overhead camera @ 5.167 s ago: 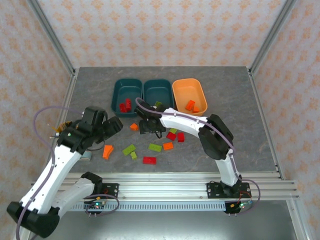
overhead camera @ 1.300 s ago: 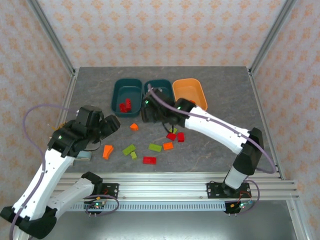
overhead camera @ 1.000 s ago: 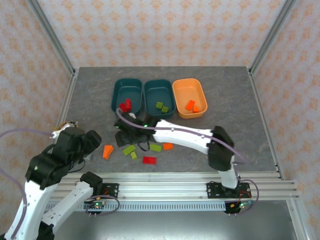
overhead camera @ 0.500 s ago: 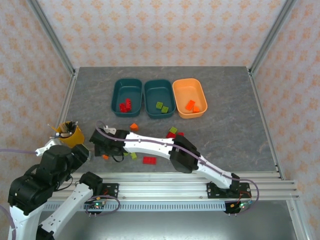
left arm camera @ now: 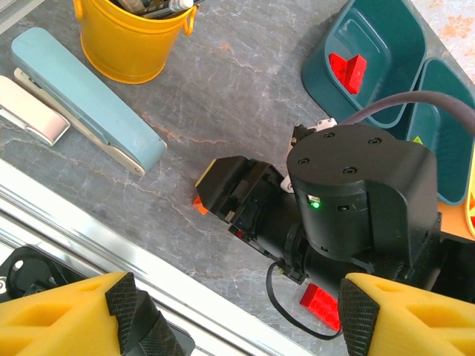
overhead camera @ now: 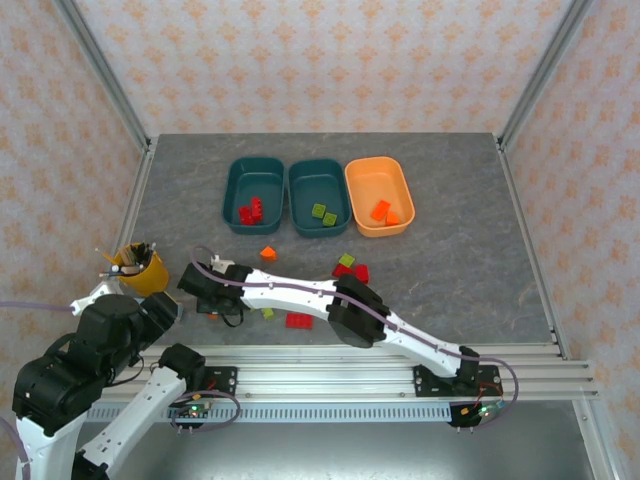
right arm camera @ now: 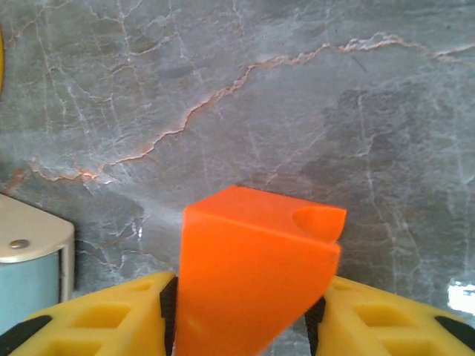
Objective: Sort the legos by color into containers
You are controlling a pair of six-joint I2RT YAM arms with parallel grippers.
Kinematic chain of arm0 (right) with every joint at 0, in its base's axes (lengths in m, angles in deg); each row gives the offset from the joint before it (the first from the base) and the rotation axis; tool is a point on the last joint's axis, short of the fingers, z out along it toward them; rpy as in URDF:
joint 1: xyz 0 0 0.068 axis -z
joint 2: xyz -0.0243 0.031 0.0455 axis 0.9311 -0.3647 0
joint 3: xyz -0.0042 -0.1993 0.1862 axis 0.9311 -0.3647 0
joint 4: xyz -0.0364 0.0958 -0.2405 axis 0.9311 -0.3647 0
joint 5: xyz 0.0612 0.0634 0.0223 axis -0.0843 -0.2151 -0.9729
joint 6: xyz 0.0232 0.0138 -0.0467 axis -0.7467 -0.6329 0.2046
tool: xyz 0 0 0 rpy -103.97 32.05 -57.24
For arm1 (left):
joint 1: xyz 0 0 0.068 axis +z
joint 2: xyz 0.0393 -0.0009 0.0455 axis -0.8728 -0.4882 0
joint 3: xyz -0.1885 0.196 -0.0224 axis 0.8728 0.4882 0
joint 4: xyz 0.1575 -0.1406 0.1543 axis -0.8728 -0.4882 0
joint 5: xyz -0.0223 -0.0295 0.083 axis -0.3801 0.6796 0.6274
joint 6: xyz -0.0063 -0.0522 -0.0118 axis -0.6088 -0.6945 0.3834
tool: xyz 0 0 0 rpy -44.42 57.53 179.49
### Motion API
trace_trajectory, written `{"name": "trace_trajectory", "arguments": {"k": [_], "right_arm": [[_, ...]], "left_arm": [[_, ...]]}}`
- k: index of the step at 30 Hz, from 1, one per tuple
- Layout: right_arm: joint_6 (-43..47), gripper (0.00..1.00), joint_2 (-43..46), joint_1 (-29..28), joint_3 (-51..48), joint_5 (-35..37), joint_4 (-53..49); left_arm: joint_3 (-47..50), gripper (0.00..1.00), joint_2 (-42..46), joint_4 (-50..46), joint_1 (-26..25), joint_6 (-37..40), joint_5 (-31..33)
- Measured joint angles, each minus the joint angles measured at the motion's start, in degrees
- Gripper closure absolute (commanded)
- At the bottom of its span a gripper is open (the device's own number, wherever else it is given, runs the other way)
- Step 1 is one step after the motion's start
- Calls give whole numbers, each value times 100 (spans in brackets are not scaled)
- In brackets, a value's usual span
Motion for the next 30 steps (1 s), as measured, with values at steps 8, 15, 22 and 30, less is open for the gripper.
{"name": "trace_trajectory", "arguments": {"k": [8, 15, 22, 30], "right_arm": [[-15, 79, -26, -2, 66, 122, -44], [195, 89, -13, 0, 85, 343, -136], [566, 92, 623, 164, -295, 782, -472], [1189, 92, 3014, 1349, -1768, 1257, -553]], "left_arm": [[0, 25, 7, -20, 0, 4, -52], [107, 25, 17, 42, 0, 59, -229], [562, 25, -35, 612, 0, 199, -796], [1062, 25, -1067, 2332, 0, 245, -1810]]}}
